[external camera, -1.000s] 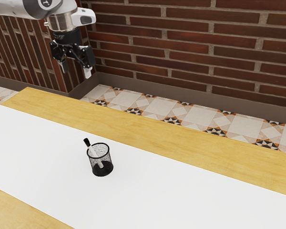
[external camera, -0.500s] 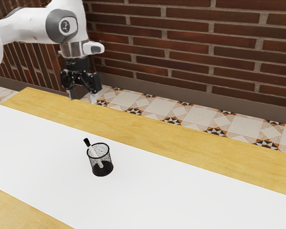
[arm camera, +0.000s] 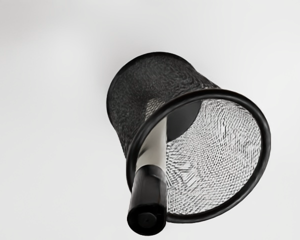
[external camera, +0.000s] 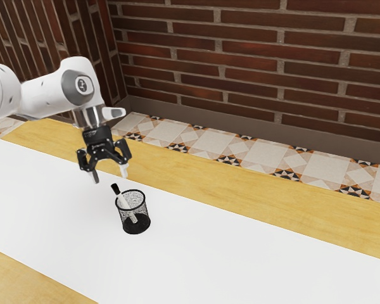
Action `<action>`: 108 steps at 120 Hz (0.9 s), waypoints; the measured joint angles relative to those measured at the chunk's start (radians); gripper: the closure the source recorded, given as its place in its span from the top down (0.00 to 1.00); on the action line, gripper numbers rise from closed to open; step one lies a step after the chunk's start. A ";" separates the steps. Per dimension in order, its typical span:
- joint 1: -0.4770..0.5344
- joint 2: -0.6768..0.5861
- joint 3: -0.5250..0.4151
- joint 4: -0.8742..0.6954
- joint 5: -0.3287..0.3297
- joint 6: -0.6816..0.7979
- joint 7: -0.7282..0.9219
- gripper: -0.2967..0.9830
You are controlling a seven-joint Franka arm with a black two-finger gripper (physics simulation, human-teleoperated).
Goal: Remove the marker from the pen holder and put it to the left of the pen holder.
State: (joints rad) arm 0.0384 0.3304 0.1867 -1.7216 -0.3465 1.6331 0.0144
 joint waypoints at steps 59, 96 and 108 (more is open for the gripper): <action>-0.048 -0.197 -0.001 -0.395 -0.104 0.556 0.057 0.77; -0.035 -0.199 0.003 -0.460 -0.154 0.668 0.109 0.77; -0.007 -0.199 0.010 -0.450 -0.143 0.605 0.137 0.77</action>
State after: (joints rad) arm 0.0316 0.1309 0.1967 -2.1714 -0.4900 2.2384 0.1511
